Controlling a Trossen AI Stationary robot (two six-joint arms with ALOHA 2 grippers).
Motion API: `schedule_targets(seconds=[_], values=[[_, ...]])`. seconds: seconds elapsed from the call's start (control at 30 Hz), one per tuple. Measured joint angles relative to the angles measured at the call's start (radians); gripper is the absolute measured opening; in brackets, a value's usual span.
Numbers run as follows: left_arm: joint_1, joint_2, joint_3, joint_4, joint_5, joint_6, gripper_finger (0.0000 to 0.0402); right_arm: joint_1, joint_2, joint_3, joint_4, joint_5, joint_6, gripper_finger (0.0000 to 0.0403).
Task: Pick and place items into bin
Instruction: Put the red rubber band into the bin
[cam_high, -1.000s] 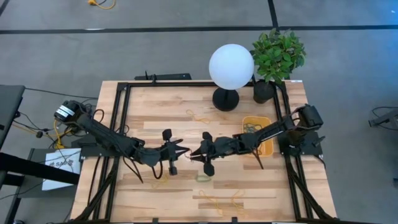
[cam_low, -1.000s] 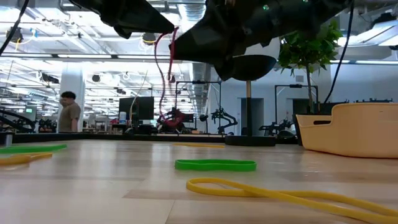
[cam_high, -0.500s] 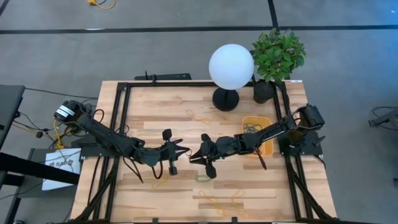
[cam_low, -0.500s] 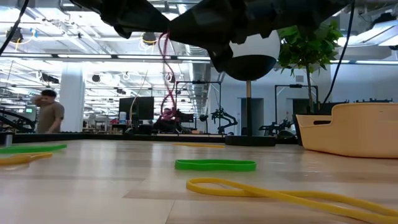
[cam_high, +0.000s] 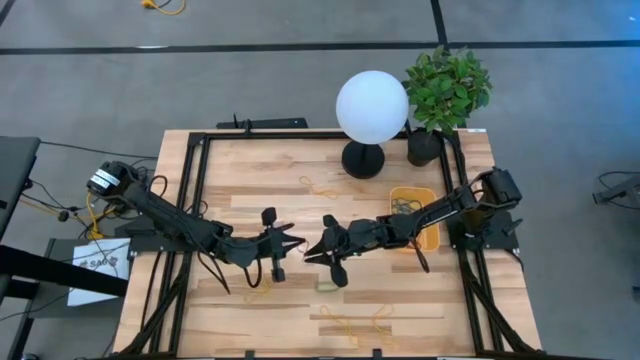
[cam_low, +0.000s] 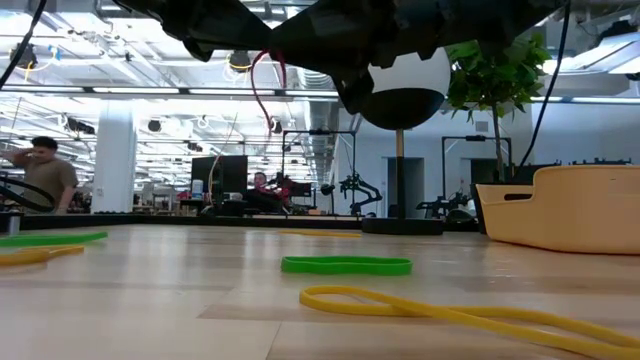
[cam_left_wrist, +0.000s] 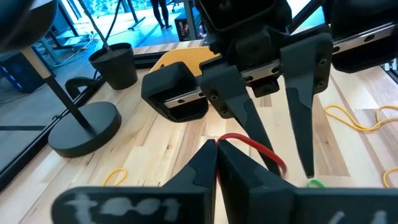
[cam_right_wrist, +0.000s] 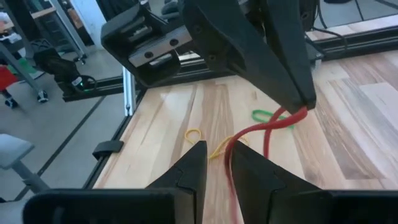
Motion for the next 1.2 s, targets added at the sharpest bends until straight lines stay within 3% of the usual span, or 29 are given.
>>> schedule_targets(seconds=[0.3,0.53,0.77,0.9,1.2], values=[[0.000,0.000,0.000,0.000,0.001,-0.006,0.0000,0.000,0.000,0.000,0.017,0.000,0.001,0.0061],[0.000,0.000,0.000,0.000,0.001,-0.008,0.0000,0.000,0.000,-0.001,0.008,0.001,-0.009,0.0006],[0.000,0.000,0.000,0.000,0.102,-0.008,0.0000,0.000,0.000,-0.001,0.006,0.004,-0.018,0.0003],[0.000,0.000,0.000,-0.001,0.188,-0.011,0.0011,0.000,0.000,-0.001,-0.029,0.058,-0.018,0.0003],[0.000,0.000,0.000,-0.017,0.156,-0.026,0.0035,0.000,-0.028,-0.002,-0.160,0.109,-0.017,0.0001]])
